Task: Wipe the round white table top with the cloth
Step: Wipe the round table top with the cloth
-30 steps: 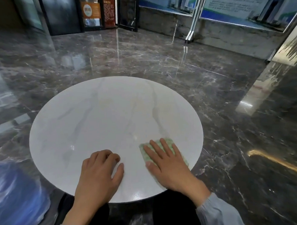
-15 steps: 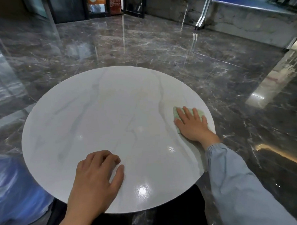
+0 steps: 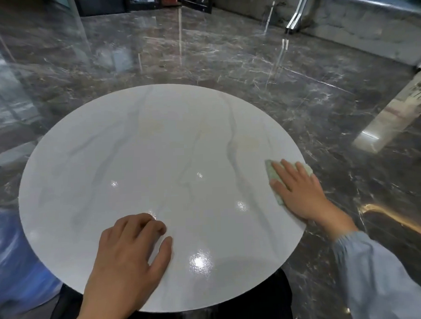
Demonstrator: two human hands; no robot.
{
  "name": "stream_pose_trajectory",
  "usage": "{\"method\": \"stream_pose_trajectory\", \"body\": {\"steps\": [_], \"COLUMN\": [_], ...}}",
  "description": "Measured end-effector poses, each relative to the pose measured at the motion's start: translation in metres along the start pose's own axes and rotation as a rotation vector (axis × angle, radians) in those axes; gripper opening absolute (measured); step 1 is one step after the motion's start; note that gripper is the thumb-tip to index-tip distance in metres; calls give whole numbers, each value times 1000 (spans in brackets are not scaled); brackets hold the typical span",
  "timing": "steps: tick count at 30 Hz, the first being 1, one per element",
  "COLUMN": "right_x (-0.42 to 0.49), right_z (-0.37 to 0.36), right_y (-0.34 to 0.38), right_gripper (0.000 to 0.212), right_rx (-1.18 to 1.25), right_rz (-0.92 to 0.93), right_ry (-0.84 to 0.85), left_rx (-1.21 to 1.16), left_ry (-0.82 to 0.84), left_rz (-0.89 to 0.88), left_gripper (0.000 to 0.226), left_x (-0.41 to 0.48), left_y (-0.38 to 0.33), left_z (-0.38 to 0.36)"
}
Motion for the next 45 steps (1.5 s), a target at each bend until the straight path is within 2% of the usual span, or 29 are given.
{"method": "stream_pose_trajectory", "body": {"steps": [3,5,10,14,16,22,24,26,28,32,35,37,42,45], "right_x": [42,52,-1,-55,-51,45,71,80,69,-3,-58,-62,10,59], "right_z": [9,4,-35,-43,-33,6,12,8,-4,-39,-47,-36,0,15], "right_y": [6,38,137,141,114,28,27,49,87,162,161,134,41,11], "right_gripper": [62,61,60,61,61,60,61,61,61,60,59,59,60,61], "right_rx": [48,71,15,6,5,39,69,94,76,-29,-22,-3,22,53], "right_rz": [-101,-76,237,443,410,12,-57,-51,39,355,512,478,108,-40], "right_ry": [19,39,57,52,46,17,3,13,38,55,65,64,1,-19], "left_rx": [0,-2,-19,-40,-43,-14,-11,-2,-9,14,112,162,182,184], "left_ry": [-4,0,-10,-28,-38,3,13,22,25,24,96,149,180,177], "left_rz": [-3,-4,-3,-1,1,-6,2,-1,9,-20,-107,-163,-107,-102], "left_gripper": [29,28,26,25,25,26,24,22,21,24,22,23,34,36], "left_x": [0,0,0,1,1,0,1,0,-1,2,12,27,57,54], "left_y": [-1,-1,-2,-2,-2,-3,-2,-2,-2,-5,-8,-8,-5,-3], "left_z": [1,2,4,5,4,3,4,3,3,3,3,2,-12,-22]}}
Point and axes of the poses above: each hand's wrist, its own x-axis towards the middle knuckle, its own z-axis out of the back of the hand, y = z × x, the point moved 7 cm from there along x, towards the middle knuckle, and after that the axes turned 7 degrees about x, right-handed, at the moved point
